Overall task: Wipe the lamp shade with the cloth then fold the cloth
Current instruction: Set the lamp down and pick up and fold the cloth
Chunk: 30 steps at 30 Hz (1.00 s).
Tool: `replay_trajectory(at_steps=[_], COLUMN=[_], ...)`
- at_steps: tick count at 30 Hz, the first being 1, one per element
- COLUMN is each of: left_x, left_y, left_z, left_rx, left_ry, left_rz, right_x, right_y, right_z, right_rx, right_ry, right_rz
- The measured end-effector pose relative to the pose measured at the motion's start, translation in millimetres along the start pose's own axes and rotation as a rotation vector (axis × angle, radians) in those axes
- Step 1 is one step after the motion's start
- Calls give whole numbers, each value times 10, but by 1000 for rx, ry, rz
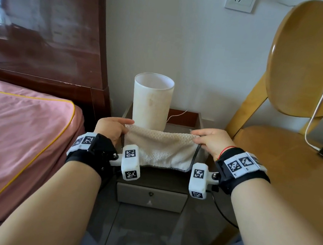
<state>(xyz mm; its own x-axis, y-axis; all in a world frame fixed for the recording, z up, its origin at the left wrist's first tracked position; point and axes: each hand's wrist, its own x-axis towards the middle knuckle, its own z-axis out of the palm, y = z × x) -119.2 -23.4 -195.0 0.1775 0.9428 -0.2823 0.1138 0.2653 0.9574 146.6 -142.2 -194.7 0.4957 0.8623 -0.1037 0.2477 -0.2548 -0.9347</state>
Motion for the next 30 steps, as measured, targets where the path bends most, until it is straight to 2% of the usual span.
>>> replay_trajectory(at_steps=[2,5,11,13,19,22,24,27,30], left_x=[20,6,11,28,36,-6,-49,-100,-100], left_y=[-23,-54,-23,-23,29,98,136,179,185], left_z=[14,48,11,-16,-46,-54,-70,-94,-70], left_rx=[220,405,459,404,-2,-218,-313,-289,-176], left_ry=[109,140,133,125,8,-107,-193,-291,-254], left_rz=[138,271,260,220,-124,-287,-309,-238,-104], right_x=[2,-8,-40,-53,-77,-77,-72,-56,5], right_y=[17,27,-19,-32,-61,-76,-75,-68,-31], right_z=[25,54,-6,-31,-55,-67,-79,-110,-139], right_rx=[-81,-147,-126,-78,60,124,215,368,360], right_ry=[25,82,138,126,154,172,174,138,96], right_rz=[-38,-103,-120,-96,-27,1,22,75,84])
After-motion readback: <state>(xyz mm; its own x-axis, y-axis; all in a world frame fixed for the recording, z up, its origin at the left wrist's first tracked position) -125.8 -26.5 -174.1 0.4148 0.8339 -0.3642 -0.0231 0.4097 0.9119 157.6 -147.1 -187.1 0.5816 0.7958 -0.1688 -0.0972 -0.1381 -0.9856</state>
